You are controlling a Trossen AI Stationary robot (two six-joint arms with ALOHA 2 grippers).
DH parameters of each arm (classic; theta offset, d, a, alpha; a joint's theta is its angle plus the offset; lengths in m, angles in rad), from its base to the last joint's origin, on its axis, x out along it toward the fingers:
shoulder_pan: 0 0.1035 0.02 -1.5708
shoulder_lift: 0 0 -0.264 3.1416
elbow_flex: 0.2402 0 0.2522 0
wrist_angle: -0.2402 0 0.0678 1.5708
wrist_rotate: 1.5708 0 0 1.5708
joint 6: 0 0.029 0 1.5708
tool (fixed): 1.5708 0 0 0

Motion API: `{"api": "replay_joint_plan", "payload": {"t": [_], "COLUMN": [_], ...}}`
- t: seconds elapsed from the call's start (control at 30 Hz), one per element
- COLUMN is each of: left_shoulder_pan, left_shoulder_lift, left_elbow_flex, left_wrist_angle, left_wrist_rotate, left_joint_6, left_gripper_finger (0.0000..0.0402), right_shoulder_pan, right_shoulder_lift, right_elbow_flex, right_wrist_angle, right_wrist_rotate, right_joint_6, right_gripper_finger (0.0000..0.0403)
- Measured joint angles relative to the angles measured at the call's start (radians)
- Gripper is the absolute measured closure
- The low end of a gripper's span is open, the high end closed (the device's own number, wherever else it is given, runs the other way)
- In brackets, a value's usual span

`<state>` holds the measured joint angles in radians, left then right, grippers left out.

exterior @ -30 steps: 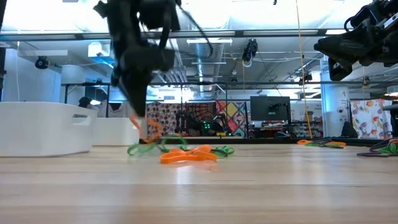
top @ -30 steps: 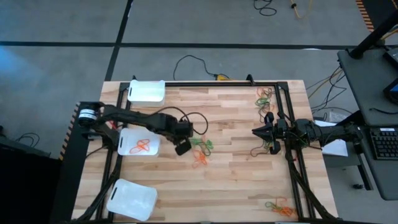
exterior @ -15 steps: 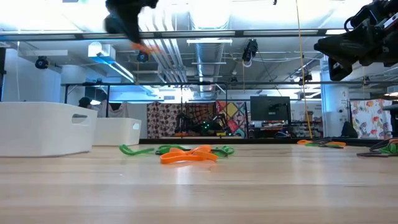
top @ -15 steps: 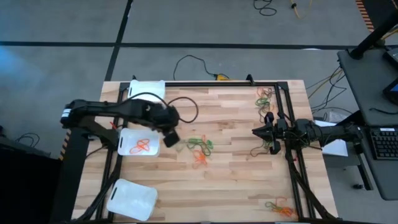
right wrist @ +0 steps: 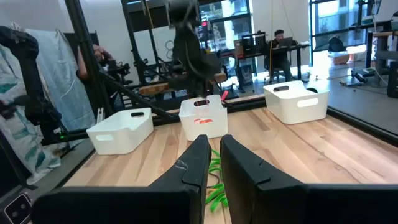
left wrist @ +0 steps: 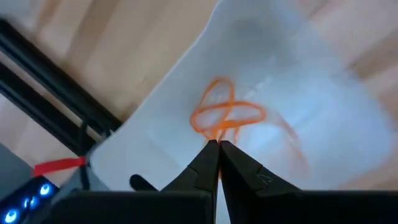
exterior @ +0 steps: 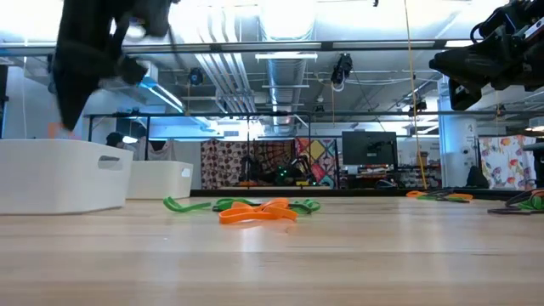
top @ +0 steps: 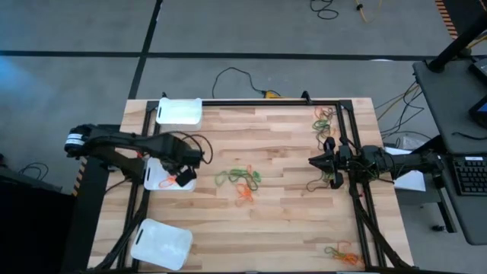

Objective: Sort rubber bands into baskets
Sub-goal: Put the orange rubber band into the middle white bin

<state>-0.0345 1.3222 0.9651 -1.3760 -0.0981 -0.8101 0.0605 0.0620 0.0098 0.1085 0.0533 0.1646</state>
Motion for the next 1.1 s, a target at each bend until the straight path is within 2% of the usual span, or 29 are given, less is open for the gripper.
{"api": "replay_joint_plan", "payload": {"t": [0.13,0.27,0.43,0.6,0.7,0.8,0.93,1.03,1.1], "left_shoulder_pan": [0.000,0.000,0.000,0.000,0.000,-0.002,-0.002,-0.002,-0.006], "left_shoulder_lift": [0.011,0.013,0.013,0.012,0.012,0.012,0.012,0.012,0.012], "left_elbow_flex": [-0.131,-0.207,-0.239,-0.234,-0.166,-0.046,0.136,0.235,0.268], "left_wrist_angle": [0.141,0.204,0.209,0.202,0.141,0.054,0.012,0.096,0.218], "left_wrist_rotate": [0.012,0.019,0.021,0.021,0.020,0.003,-0.081,-0.120,-0.119], "left_joint_6": [-0.052,-0.101,-0.125,-0.118,-0.110,-0.076,-0.035,0.026,0.100], "left_gripper_finger": [0.0401,0.0401,0.0392,0.0348,0.0314,0.0282,0.0245,0.0224,0.0217], "right_shoulder_pan": [0.000,0.000,0.000,0.000,0.000,0.000,0.000,0.000,0.000], "right_shoulder_lift": [0.000,0.000,0.000,0.000,0.000,0.000,0.000,0.000,0.000], "right_elbow_flex": [0.000,0.000,0.000,0.000,0.000,0.000,0.000,0.000,0.000], "right_wrist_angle": [0.000,0.000,0.000,0.000,0.000,0.000,0.000,0.000,0.000], "right_wrist_rotate": [0.000,0.000,0.000,0.000,0.000,0.000,0.000,0.000,0.000], "right_joint_6": [0.000,0.000,0.000,0.000,0.000,0.000,0.000,0.000,0.000], "right_gripper_finger": [0.0369,0.0369,0.0369,0.0369,0.0369,0.0369,0.0369,0.0369,0.0369]}}
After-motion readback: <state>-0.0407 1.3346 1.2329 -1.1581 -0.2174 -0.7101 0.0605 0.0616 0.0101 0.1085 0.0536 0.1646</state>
